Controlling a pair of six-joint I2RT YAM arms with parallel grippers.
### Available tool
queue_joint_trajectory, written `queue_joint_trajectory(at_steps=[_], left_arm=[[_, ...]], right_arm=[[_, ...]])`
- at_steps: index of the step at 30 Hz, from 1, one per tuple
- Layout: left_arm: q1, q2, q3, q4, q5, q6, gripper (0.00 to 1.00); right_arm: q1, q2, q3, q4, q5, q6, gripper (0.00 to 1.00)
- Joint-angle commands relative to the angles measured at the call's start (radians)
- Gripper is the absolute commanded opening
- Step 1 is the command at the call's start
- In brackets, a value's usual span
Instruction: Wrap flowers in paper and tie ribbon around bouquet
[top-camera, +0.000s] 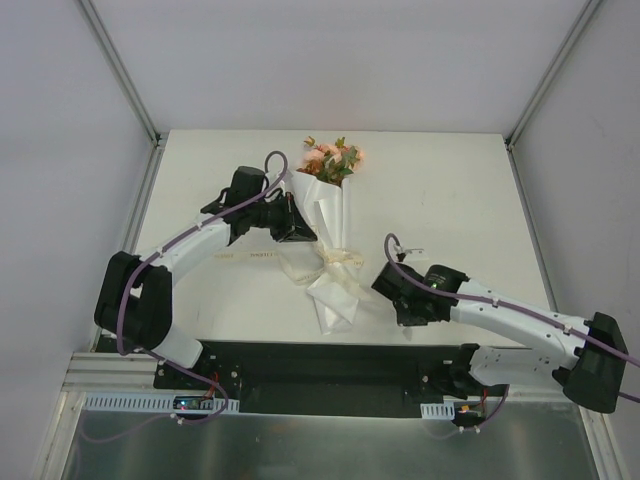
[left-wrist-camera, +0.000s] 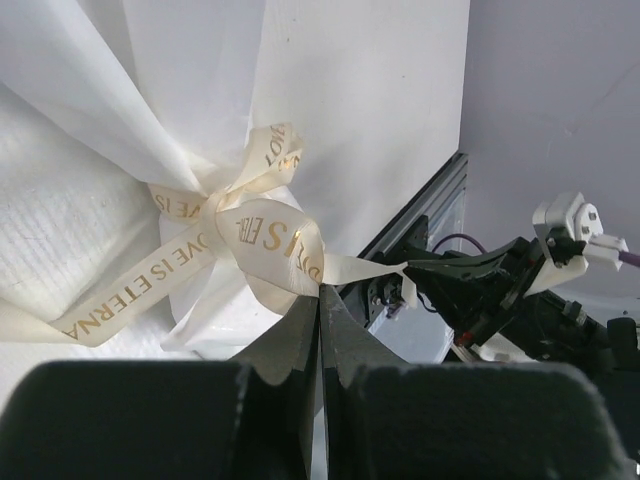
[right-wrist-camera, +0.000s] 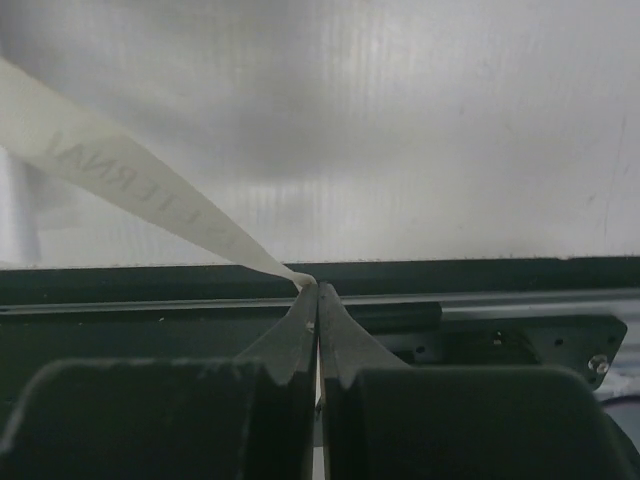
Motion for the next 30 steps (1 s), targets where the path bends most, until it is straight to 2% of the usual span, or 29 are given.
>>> queue_joint_trajectory(at_steps=[1,5,8,10,11,12,14,15,17,19,20,22,23,24,26,30], left_arm=[[-0.002,0.026,0.029,0.041,-0.01,-0.024,0.0],[-0.002,0.035,0.015,0.052,0.002,-0.024,0.0],[-0.002,0.043,0.017,0.05,0.022,-0.019,0.0],[-0.003,0.049,0.017,0.05,0.034,-0.014,0.0],[-0.002,0.052,0.015,0.05,0.041,-0.013,0.0],[-0.002,0.052,0.014,0.052,0.045,-0.011,0.0],[-0.002,0.052,0.006,0.05,0.05,-0.008,0.0],[-0.003,0.05,0.003,0.052,0.054,-0.008,0.0],[-0.003,0.047,-0.009,0.052,0.059,-0.004,0.0],[-0.003,0.038,-0.019,0.052,0.062,0.005,0.0],[-0.003,0.037,-0.028,0.05,0.061,0.009,0.0],[-0.003,0.035,-0.032,0.05,0.067,0.015,0.0],[-0.003,0.035,-0.032,0.052,0.068,0.013,0.0],[-0.003,0.037,-0.031,0.052,0.071,0.012,0.0],[-0.003,0.038,-0.028,0.052,0.08,0.01,0.0],[-0.002,0.04,-0.023,0.052,0.091,0.018,0.0]], right_arm=[[-0.078,-0.052,-0.02,-0.14,0.03,0.139,0.0],[-0.242,-0.008,-0.01,-0.106,0.054,0.035,0.0],[-0.295,0.044,0.009,-0.085,0.084,-0.031,0.01],[-0.307,0.072,0.015,-0.051,0.058,-0.078,0.06],[-0.309,0.095,0.023,-0.042,0.042,-0.103,0.1],[-0.309,0.101,0.024,-0.034,0.033,-0.13,0.24],[-0.287,0.097,0.053,-0.02,0.048,-0.205,0.42],[-0.275,0.091,0.067,-0.002,0.05,-0.251,0.56],[-0.24,0.08,0.11,0.099,0.016,-0.343,0.62],[-0.226,0.049,0.115,0.258,-0.06,-0.51,0.64],[-0.23,0.045,0.098,0.455,-0.194,-0.561,0.65],[-0.261,0.073,0.054,0.693,-0.325,-0.664,0.63],[-0.276,0.105,0.056,0.734,-0.443,-0.675,0.61],[-0.293,0.142,0.099,0.756,-0.496,-0.69,0.53],[-0.309,0.25,0.144,0.784,-0.585,-0.749,0.47],[-0.329,0.38,0.204,0.802,-0.731,-0.812,0.45]])
